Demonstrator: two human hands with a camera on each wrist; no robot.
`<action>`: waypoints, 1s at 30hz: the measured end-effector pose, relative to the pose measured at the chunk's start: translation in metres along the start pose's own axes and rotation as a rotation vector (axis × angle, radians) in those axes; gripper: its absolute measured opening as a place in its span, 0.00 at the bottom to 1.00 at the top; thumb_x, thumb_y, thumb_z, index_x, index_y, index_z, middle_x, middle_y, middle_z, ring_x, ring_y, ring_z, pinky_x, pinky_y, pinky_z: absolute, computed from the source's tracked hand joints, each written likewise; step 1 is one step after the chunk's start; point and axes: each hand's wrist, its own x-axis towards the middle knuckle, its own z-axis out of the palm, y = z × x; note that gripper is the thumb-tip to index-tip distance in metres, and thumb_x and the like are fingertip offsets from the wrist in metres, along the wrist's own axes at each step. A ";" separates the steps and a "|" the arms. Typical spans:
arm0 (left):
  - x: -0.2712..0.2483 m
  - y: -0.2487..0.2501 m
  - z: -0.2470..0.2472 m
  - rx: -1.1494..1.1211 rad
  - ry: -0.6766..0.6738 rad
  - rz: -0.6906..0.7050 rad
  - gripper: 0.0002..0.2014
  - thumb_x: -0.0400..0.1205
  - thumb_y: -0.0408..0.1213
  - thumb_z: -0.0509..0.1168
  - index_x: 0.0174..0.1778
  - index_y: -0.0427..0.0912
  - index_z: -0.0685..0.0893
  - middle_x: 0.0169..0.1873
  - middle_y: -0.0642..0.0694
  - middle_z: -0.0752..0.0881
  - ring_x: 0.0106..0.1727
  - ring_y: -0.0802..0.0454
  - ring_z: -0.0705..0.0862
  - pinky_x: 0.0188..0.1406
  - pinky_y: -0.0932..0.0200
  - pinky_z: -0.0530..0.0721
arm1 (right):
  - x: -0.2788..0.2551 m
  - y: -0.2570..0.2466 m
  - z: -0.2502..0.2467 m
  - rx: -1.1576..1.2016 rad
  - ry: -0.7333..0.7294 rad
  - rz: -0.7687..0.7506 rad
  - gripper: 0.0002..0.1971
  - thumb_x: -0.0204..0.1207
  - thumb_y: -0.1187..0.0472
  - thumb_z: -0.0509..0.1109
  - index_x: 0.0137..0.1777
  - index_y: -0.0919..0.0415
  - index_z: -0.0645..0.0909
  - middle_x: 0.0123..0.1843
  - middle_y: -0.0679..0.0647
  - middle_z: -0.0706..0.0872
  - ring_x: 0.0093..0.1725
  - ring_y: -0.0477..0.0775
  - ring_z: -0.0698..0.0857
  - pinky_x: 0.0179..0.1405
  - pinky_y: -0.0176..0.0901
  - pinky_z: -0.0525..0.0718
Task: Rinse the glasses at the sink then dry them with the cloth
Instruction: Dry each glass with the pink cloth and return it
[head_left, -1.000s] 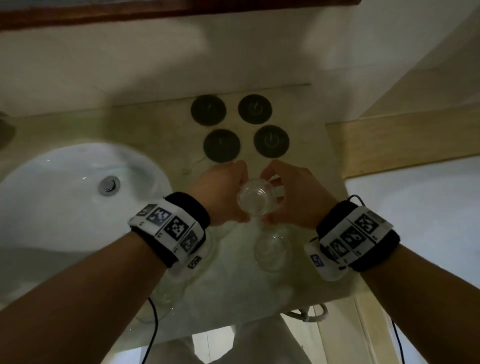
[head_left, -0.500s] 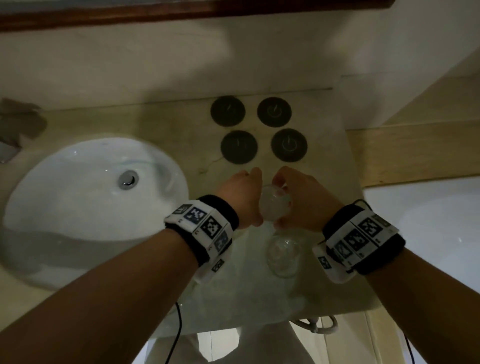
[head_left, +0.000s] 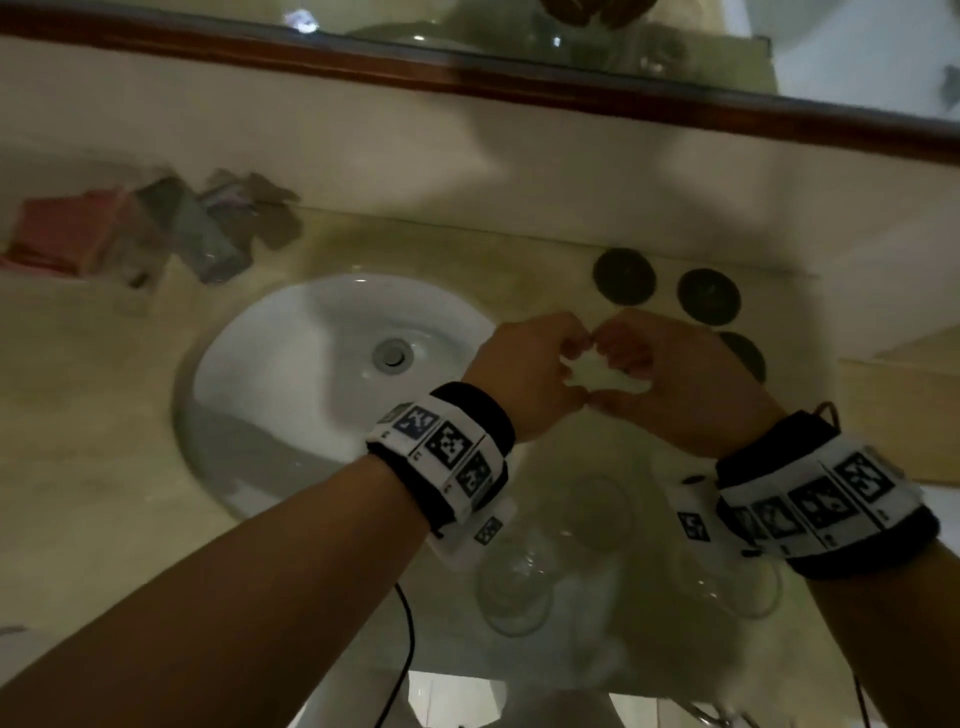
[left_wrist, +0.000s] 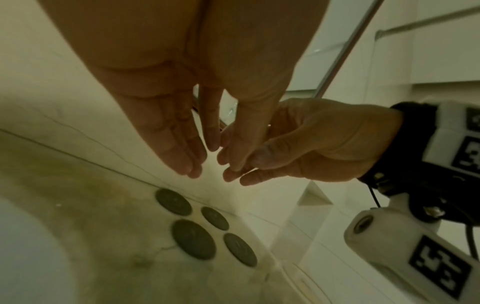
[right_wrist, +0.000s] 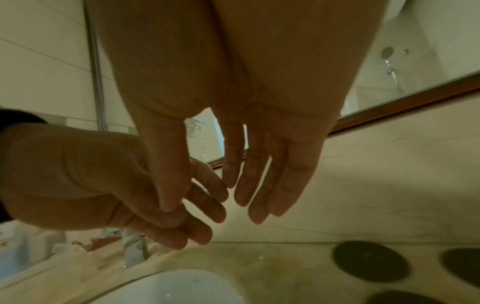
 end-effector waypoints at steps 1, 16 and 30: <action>-0.006 -0.011 -0.017 -0.024 0.032 -0.011 0.18 0.74 0.32 0.77 0.60 0.42 0.84 0.55 0.47 0.87 0.50 0.49 0.90 0.54 0.47 0.89 | 0.008 -0.018 0.006 0.007 -0.001 -0.011 0.24 0.71 0.52 0.82 0.65 0.53 0.81 0.59 0.48 0.87 0.55 0.47 0.87 0.60 0.48 0.87; -0.084 -0.194 -0.235 -0.139 0.417 -0.196 0.04 0.78 0.38 0.73 0.48 0.47 0.89 0.40 0.52 0.91 0.38 0.58 0.88 0.44 0.62 0.88 | 0.128 -0.255 0.135 0.224 -0.092 -0.085 0.13 0.75 0.55 0.80 0.56 0.52 0.84 0.51 0.45 0.89 0.49 0.41 0.89 0.54 0.39 0.89; -0.103 -0.318 -0.368 0.239 0.598 -0.612 0.22 0.76 0.27 0.66 0.66 0.47 0.86 0.65 0.41 0.85 0.66 0.37 0.82 0.67 0.45 0.78 | 0.262 -0.406 0.235 -0.027 -0.145 -0.325 0.20 0.81 0.57 0.73 0.71 0.60 0.80 0.69 0.59 0.85 0.67 0.60 0.83 0.67 0.47 0.79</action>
